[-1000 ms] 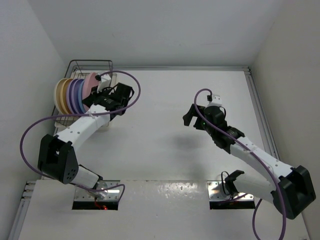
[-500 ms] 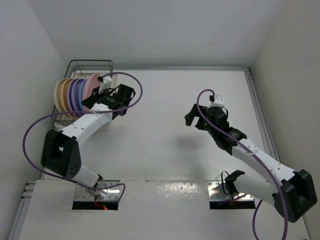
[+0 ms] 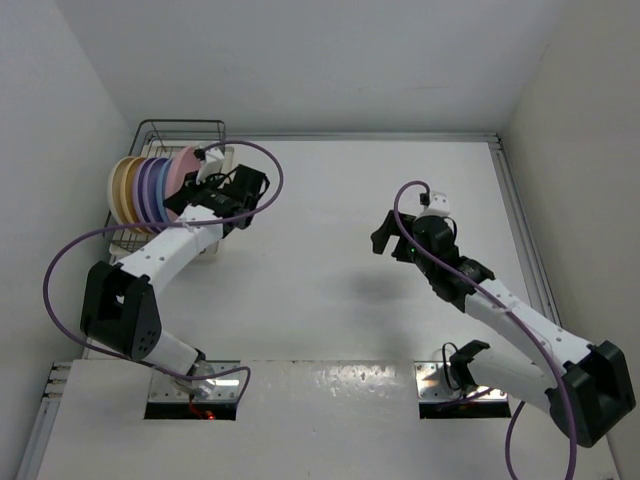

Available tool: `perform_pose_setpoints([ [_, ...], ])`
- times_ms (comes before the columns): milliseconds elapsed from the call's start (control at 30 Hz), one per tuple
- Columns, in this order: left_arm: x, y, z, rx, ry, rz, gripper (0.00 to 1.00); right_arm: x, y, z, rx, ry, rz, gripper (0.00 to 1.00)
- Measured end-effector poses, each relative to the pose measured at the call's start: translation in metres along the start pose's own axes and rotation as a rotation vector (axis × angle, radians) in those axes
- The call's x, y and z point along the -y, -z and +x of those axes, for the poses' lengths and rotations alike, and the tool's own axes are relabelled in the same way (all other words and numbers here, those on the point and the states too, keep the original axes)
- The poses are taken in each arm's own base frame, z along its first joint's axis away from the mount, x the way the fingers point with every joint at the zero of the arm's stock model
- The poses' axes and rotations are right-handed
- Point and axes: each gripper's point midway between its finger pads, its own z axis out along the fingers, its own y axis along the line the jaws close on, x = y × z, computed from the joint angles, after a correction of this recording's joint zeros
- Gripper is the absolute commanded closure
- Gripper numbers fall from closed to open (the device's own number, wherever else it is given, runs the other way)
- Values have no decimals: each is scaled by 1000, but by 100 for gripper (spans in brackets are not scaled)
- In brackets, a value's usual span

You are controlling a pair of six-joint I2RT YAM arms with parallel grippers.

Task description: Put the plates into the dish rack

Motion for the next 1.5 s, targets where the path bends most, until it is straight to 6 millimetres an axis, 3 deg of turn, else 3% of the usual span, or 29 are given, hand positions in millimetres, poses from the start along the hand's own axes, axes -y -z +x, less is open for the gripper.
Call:
perform_pose_setpoints([
  [1167, -10, 0, -15, -10, -20, 16, 99, 14, 13, -2, 43, -10, 31, 0],
  [1500, 2, 22, -13, 17, -135, 72, 96, 17, 10, 5, -12, 27, 65, 0],
])
